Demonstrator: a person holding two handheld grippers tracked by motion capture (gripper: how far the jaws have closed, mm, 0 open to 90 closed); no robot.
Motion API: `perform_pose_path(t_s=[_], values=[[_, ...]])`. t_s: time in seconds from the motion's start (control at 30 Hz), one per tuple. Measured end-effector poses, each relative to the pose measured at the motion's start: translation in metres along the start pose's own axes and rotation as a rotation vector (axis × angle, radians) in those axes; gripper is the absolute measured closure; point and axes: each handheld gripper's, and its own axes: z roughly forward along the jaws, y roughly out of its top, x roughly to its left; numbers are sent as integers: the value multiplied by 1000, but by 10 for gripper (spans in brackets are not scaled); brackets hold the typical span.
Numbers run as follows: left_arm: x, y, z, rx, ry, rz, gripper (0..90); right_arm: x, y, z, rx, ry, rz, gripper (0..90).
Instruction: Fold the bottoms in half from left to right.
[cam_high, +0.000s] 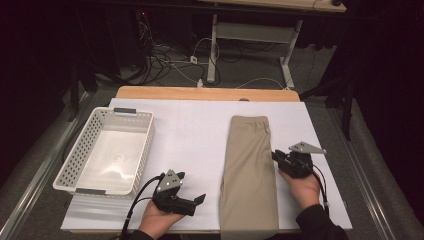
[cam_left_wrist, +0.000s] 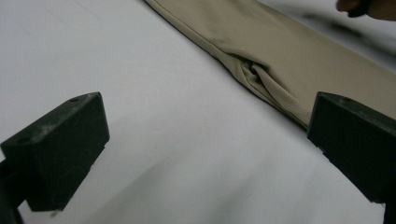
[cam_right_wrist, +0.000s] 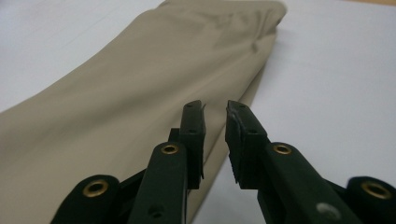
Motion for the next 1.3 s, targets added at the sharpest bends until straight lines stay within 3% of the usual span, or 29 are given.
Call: perform_pose_path(t_s=[0.07,0.23,0.33,0.4,0.5,0.87,1.0,1.3], values=[[0,0,0,0,-1,1,0,11,-13,-14,2,23,4,788],[0,0,0,-1,-6,9,0,42,-44,-42,27,56,-38,785],[-1,0,-1,-2,-4,10,0,50,-58,-52,27,67,-46,760],[-1,-1,0,-3,0,13,0,55,-69,-57,22,91,-16,743],[-1,0,0,-2,1,9,0,63,-75,-59,54,94,-41,724],[-1,0,0,2,0,13,0,64,-76,-61,58,63,-66,750],[-2,0,0,5,-2,17,0,62,-76,-61,67,70,-64,895],[-1,0,1,13,-2,17,0,58,-73,-74,20,62,-64,900]])
